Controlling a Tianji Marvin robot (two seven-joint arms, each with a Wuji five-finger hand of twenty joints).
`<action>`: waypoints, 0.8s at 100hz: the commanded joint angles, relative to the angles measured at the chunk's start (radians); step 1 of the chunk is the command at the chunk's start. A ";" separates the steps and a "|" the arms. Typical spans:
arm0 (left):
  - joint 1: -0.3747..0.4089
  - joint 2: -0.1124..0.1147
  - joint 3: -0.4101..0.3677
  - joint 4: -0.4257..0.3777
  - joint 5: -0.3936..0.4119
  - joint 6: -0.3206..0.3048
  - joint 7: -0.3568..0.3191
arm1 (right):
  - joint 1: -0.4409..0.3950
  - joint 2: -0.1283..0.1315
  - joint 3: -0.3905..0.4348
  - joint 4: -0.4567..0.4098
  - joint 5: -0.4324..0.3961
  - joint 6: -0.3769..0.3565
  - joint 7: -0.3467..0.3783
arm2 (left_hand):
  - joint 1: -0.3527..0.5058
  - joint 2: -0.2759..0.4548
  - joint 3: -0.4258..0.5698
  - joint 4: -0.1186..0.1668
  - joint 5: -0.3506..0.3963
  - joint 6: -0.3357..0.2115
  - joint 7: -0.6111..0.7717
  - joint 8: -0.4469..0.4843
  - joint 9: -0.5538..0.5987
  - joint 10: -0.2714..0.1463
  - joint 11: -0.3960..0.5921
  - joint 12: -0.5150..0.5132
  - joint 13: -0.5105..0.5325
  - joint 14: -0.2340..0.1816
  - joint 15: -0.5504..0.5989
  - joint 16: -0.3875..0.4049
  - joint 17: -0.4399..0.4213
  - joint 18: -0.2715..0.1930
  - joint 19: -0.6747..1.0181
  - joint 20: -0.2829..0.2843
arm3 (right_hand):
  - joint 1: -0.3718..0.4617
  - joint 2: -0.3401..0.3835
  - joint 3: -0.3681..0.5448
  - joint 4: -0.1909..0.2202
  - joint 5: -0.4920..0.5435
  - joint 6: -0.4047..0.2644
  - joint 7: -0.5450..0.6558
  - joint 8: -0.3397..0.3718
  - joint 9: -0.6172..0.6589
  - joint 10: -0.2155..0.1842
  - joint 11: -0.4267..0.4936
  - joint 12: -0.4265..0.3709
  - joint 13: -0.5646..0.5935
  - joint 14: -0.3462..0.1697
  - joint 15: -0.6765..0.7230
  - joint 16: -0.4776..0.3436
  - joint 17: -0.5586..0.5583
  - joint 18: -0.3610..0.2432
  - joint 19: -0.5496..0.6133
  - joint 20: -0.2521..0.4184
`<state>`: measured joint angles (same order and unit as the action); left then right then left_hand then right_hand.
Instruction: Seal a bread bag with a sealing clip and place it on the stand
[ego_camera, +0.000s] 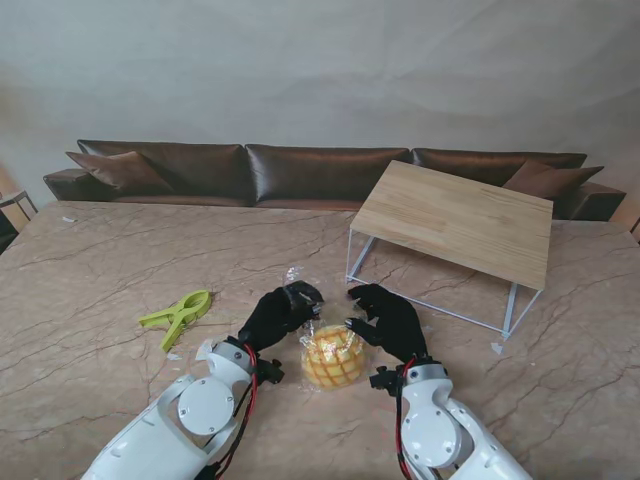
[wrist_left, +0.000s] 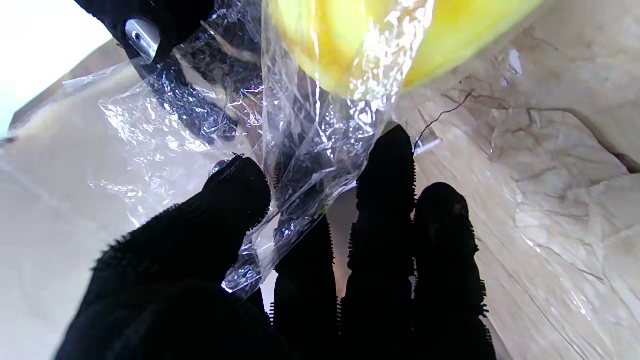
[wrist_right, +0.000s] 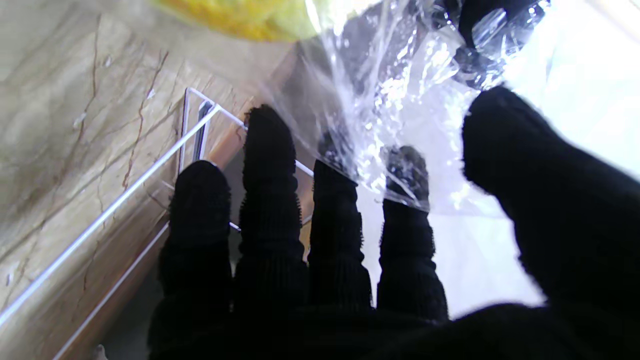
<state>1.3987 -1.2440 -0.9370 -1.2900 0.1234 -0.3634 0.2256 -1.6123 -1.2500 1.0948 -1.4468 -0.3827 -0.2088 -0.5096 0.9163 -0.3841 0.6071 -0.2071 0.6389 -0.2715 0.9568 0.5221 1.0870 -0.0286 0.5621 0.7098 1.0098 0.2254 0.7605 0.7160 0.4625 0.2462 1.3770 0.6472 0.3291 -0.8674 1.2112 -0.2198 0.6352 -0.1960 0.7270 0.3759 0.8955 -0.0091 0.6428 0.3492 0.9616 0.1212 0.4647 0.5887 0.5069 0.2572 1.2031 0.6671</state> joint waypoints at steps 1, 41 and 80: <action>-0.005 0.007 -0.001 -0.017 0.002 -0.001 -0.021 | -0.005 0.006 0.005 -0.022 0.007 -0.005 0.008 | 0.042 0.047 -0.014 0.008 0.044 -0.083 0.034 0.032 0.040 -0.054 0.062 0.037 0.031 0.003 0.024 0.021 0.016 -0.004 0.058 0.023 | -0.021 -0.045 0.015 0.017 -0.042 0.004 -0.021 -0.012 -0.031 -0.025 -0.024 -0.015 -0.002 -0.039 -0.015 -0.022 -0.008 -0.023 -0.008 0.000; -0.019 0.030 -0.017 -0.025 0.060 -0.003 -0.061 | 0.017 0.003 -0.001 -0.009 0.167 -0.137 0.103 | -0.139 -0.070 0.170 -0.002 0.075 0.047 -0.071 -0.196 0.132 -0.049 0.030 -0.074 0.134 -0.009 0.027 -0.042 0.140 -0.001 0.113 -0.023 | 0.327 0.132 0.082 -0.085 0.212 -0.220 0.176 -0.258 0.338 0.005 0.104 0.094 0.341 0.005 0.507 0.190 0.290 0.037 0.312 0.071; -0.034 0.034 -0.031 0.026 0.130 -0.092 -0.029 | 0.025 -0.008 0.006 0.041 0.321 -0.188 0.155 | -0.052 -0.200 0.447 0.051 0.266 0.043 -0.352 -0.215 -0.112 0.059 -0.234 -0.406 0.125 -0.047 -0.132 -0.157 0.176 0.020 0.008 -0.131 | 0.475 0.165 0.028 -0.056 0.481 -0.277 0.226 -0.023 0.254 0.031 0.149 0.243 0.341 0.017 0.649 0.224 0.322 0.074 0.344 0.063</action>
<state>1.3665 -1.2093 -0.9664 -1.2834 0.2588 -0.4300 0.1928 -1.5845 -1.2541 1.0992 -1.4157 -0.0611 -0.4035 -0.3529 0.7998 -0.5686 0.9477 -0.2157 0.8592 -0.2175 0.6627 0.2713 1.1075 0.0308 0.3190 0.3900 1.1400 0.1999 0.6821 0.5775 0.6482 0.2549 1.4143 0.5521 0.7177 -0.7262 1.2343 -0.3079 1.0682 -0.4355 0.9186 0.3140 1.1696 0.0660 0.7669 0.5686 1.2565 0.1247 1.0891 0.7977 0.8209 0.3254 1.5204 0.7271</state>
